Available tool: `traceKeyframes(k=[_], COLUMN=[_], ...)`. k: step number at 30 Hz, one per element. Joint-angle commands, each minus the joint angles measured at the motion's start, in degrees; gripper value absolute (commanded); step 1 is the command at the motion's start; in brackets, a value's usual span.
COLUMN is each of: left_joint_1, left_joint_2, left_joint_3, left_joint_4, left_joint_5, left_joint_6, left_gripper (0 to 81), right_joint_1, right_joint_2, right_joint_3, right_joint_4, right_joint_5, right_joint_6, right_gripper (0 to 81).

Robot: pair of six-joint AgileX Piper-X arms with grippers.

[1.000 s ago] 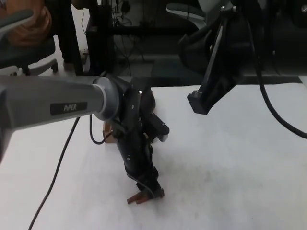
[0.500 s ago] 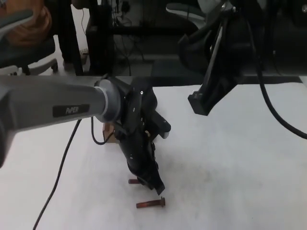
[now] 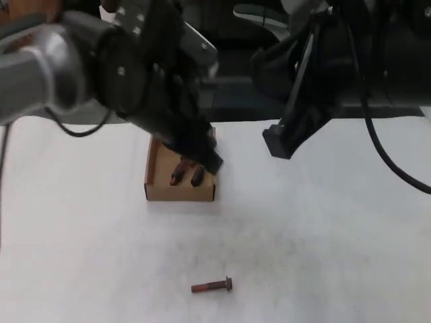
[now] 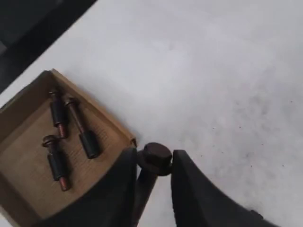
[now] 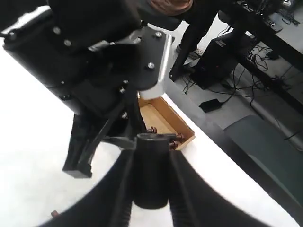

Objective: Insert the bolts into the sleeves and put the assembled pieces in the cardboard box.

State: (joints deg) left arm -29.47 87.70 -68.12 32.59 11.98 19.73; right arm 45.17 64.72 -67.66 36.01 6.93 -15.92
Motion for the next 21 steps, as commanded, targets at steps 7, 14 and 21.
traceKeyframes(k=[7,14,21], left_joint_1=[1.1,3.7,3.3], left_joint_2=[-19.3,-39.1,-52.5], left_joint_3=[13.0,30.0,45.6], left_joint_4=[-17.8,-33.0,-61.4], left_joint_5=[1.0,2.8,4.0], left_joint_6=[-7.7,-17.6,-33.8], left_gripper=[1.7,1.7,1.7], right_joint_1=[-0.1,2.7,10.9], right_joint_2=[-2.2,-8.3,-3.7], right_joint_3=[11.9,27.2,36.1], right_joint_4=[-10.6,-37.7,-57.6], right_joint_5=[-0.4,-0.8,0.5], right_joint_6=[2.7,11.5,10.4], right_gripper=[0.6,0.6,0.6])
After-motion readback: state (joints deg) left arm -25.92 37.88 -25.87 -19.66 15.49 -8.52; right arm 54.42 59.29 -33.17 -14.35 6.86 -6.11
